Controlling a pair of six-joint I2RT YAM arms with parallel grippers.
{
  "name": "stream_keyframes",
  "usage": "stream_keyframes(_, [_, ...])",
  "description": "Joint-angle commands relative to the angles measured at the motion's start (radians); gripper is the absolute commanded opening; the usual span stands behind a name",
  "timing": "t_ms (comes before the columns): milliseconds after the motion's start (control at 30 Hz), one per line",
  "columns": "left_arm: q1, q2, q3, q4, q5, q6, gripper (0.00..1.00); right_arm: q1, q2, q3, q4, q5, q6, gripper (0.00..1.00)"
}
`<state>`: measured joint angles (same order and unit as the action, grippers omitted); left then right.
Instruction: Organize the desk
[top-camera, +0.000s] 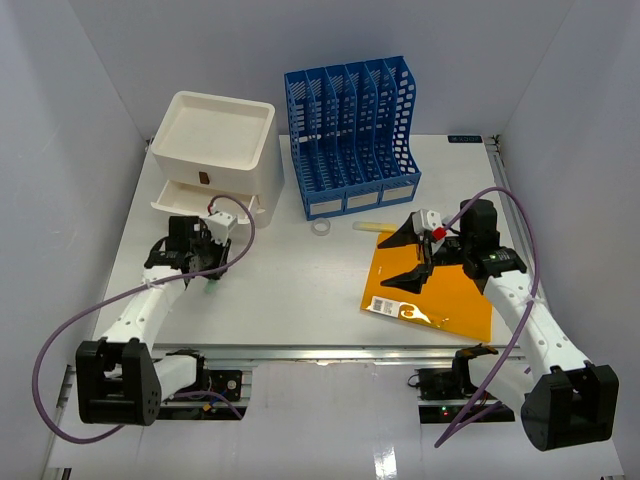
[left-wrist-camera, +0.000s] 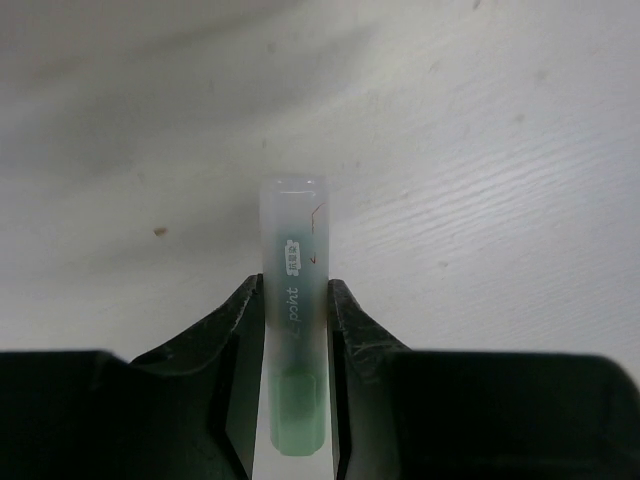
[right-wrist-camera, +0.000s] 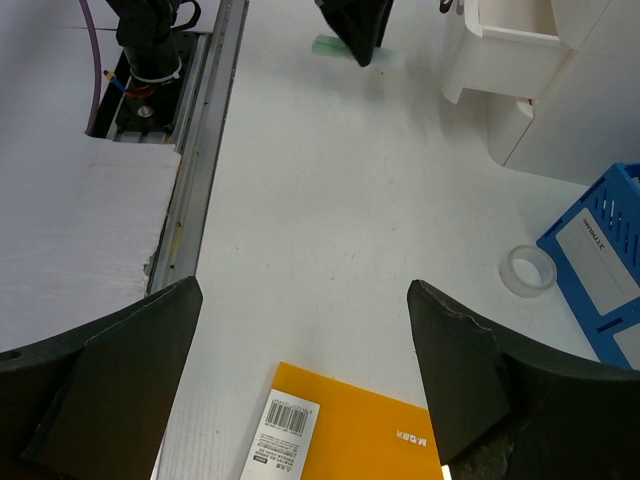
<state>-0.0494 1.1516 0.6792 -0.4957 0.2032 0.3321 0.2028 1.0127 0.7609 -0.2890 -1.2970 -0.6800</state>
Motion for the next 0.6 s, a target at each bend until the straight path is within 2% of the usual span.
stream_keyframes(0, [-0.011, -0.088, 0.170, -0.158, 0.186, -0.017, 0.07, -0.009, -0.016, 0.003, 0.016, -0.007, 0.008, 0.90])
stream_keyframes(100, [-0.017, -0.128, 0.215, -0.206, 0.266, -0.046, 0.06, -0.012, -0.014, 0.002, 0.015, -0.001, 0.009, 0.90])
stream_keyframes(233, [-0.017, -0.188, 0.282, -0.184, 0.340, -0.128, 0.07, -0.020, -0.009, 0.002, 0.014, 0.005, 0.008, 0.90])
stream_keyframes(300, [-0.015, -0.162, 0.335, -0.147, 0.301, -0.329, 0.04, -0.021, -0.006, 0.002, 0.015, 0.013, 0.010, 0.90])
stream_keyframes(433, [0.004, -0.052, 0.445, -0.094, 0.266, -0.579, 0.00, -0.033, -0.006, -0.001, 0.014, 0.018, 0.010, 0.90])
stream_keyframes(467, [0.013, -0.043, 0.451, -0.066, 0.239, -0.680, 0.00, -0.037, -0.008, -0.002, 0.014, 0.016, 0.010, 0.90])
stream_keyframes(533, [0.024, -0.051, 0.446, 0.013, 0.187, -0.788, 0.00, -0.044, -0.008, -0.003, 0.016, 0.016, 0.011, 0.90])
stream_keyframes(567, [0.033, -0.056, 0.444, 0.029, 0.085, -0.898, 0.00, -0.050, -0.009, -0.003, 0.015, 0.016, 0.011, 0.90])
